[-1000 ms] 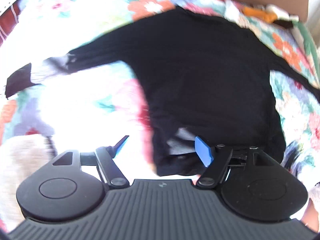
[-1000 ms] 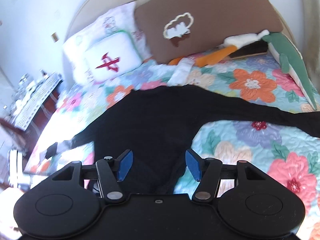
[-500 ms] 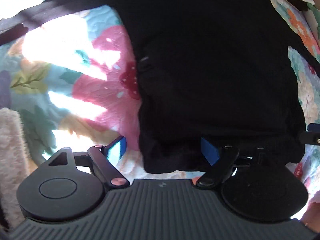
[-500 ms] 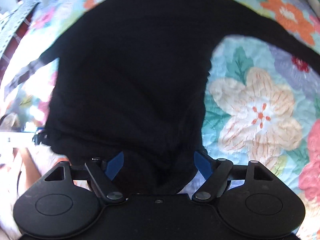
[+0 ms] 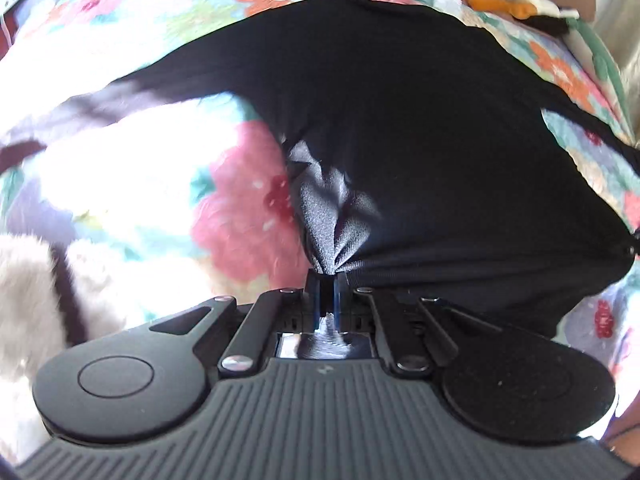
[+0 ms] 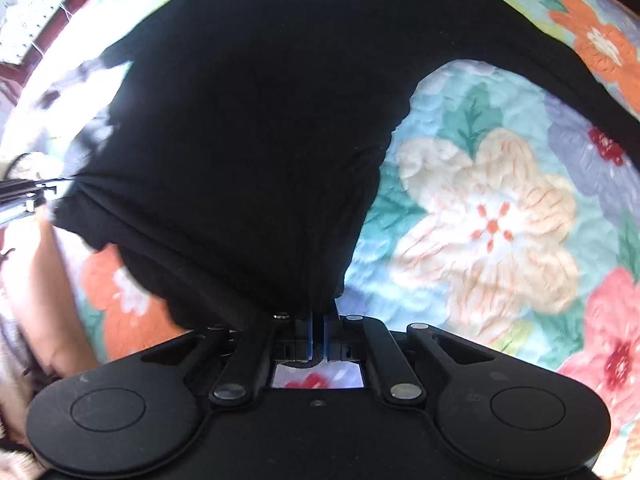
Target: Fold clothes
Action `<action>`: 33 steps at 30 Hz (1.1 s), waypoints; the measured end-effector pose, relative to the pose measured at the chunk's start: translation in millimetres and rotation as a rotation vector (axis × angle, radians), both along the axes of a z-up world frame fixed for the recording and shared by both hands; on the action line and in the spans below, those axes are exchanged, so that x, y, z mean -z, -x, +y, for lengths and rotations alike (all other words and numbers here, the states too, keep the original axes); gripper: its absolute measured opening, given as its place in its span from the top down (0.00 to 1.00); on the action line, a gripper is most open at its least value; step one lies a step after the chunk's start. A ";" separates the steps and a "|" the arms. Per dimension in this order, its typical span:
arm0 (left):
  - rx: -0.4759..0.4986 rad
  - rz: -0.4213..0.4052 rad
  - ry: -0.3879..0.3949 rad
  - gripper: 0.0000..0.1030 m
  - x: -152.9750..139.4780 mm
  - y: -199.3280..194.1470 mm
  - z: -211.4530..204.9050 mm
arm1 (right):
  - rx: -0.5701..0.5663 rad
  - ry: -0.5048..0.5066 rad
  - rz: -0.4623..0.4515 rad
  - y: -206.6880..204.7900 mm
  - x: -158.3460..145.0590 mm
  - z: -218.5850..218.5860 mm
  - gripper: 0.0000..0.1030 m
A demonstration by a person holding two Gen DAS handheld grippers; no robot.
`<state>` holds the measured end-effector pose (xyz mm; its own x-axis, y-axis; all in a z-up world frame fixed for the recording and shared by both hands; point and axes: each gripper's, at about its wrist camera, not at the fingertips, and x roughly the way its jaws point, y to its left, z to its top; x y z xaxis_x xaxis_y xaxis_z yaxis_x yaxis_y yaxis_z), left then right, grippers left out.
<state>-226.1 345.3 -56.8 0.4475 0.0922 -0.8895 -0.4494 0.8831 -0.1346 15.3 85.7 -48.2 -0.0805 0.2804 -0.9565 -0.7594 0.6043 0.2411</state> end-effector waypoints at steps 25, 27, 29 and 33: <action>0.002 -0.014 -0.035 0.35 -78.3 21.9 -29.2 | 0.152 -0.040 -0.477 82.5 -99.3 -3.6 0.37; 0.010 -0.030 -0.065 0.30 -95.6 22.4 -36.9 | 0.179 -0.093 -0.484 95.0 -111.2 -3.3 0.36; 0.008 -0.051 -0.072 0.27 -108.4 29.0 -37.8 | 0.207 -0.148 -0.470 106.4 -120.7 -3.2 0.30; -0.001 -0.104 -0.043 0.17 -123.8 26.0 -35.7 | 0.248 -0.243 -0.451 129.9 -137.2 -1.5 0.14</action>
